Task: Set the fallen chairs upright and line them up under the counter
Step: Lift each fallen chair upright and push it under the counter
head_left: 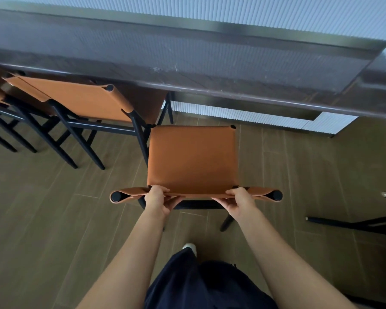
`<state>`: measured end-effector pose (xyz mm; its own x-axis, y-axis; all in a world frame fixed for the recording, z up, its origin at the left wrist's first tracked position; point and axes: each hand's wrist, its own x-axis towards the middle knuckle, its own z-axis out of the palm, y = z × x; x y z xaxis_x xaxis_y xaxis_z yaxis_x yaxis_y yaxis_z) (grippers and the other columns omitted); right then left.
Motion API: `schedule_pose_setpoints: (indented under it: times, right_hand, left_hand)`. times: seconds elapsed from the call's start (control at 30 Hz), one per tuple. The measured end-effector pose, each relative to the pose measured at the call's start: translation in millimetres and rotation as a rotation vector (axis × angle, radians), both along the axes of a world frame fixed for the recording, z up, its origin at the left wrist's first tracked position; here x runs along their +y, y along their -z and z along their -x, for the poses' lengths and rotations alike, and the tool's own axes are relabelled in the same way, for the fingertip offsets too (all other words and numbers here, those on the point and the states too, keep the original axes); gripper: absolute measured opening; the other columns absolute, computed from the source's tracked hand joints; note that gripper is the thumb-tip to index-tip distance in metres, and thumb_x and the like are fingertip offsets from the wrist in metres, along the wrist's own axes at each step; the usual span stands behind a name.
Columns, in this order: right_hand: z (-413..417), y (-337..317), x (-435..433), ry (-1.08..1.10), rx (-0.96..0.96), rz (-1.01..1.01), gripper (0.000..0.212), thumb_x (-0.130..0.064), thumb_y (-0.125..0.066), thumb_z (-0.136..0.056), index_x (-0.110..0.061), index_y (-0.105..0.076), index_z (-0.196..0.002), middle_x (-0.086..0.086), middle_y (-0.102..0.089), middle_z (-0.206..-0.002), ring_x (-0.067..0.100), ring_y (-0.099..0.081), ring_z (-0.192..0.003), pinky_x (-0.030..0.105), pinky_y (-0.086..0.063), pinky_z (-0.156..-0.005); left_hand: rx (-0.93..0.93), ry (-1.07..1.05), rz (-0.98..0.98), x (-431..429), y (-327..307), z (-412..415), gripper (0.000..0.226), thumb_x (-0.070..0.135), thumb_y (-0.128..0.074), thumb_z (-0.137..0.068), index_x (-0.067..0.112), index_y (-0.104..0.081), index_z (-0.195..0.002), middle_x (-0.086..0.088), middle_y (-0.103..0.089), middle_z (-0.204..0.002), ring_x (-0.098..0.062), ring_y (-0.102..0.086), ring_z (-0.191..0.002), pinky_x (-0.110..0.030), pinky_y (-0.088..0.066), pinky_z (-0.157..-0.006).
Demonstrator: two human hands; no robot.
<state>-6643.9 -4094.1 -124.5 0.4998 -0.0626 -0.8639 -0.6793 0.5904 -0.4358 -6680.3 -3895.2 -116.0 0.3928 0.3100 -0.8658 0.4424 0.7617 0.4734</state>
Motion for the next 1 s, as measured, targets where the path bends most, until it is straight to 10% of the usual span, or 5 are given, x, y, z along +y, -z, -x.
schedule_pose_setpoints:
  times: [0.4,1.0]
  right_hand:
    - [5,9,-1,0.025,-0.025,-0.002,0.030,0.017,-0.041,-0.088,0.000,-0.053,-0.109,0.027,-0.062,-0.108,0.045,-0.064,-0.093,0.056,-0.058,-0.058]
    - [-22,-32,6,0.093,-0.135,0.096,0.028,0.021,-0.038,-0.086,0.001,-0.048,-0.104,0.025,-0.058,-0.101,0.043,-0.061,-0.084,0.046,-0.054,-0.040]
  left_hand:
    - [-0.042,0.033,-0.025,2,1,5,0.051,-0.014,-0.033,-0.080,-0.002,-0.041,-0.129,-0.022,-0.054,-0.111,-0.040,-0.059,-0.088,-0.047,-0.057,-0.047]
    - [-0.144,0.170,0.006,15,-42,-34,0.020,-0.016,-0.031,-0.086,-0.002,-0.045,-0.085,-0.021,-0.054,-0.092,-0.044,-0.057,-0.082,-0.055,-0.050,-0.075]
